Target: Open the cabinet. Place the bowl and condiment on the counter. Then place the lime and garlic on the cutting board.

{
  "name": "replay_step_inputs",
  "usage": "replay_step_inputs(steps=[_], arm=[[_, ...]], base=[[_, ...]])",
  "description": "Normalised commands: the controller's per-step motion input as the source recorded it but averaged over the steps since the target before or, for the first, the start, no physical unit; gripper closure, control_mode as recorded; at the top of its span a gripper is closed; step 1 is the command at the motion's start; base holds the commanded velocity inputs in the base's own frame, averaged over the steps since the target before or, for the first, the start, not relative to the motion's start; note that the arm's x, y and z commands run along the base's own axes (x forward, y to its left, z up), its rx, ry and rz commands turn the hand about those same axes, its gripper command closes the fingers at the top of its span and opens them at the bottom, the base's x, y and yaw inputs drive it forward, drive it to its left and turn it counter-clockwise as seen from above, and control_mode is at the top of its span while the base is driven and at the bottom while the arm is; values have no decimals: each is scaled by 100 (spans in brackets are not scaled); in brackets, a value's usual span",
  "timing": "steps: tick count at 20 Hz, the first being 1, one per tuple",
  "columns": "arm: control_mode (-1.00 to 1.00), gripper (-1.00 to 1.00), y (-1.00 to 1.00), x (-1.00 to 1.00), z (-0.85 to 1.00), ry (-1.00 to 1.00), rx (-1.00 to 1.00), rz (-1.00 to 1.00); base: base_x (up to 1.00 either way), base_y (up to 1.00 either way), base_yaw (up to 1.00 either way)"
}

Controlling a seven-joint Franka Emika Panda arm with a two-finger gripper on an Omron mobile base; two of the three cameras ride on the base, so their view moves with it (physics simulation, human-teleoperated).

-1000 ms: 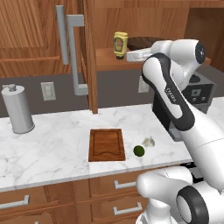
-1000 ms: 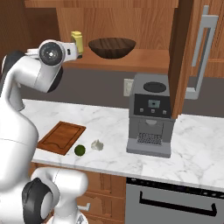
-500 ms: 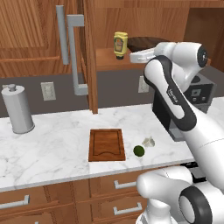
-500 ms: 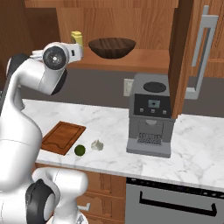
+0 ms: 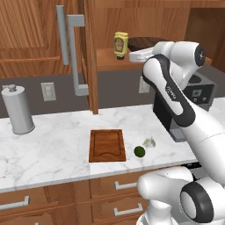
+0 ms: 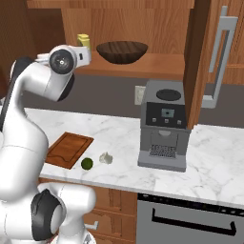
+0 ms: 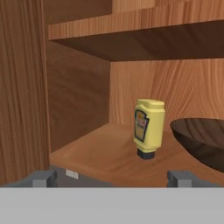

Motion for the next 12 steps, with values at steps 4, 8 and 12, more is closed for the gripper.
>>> replay_step_inputs(steps=[4, 8, 12], arm=[[-100, -100, 0, 11, 0, 0, 0, 0], [-100, -100, 0, 16, 0, 0, 0, 0], [-100, -100, 0, 17, 0, 0, 0, 0]], base=[[0, 0, 0], [0, 0, 0], [0, 0, 0]])
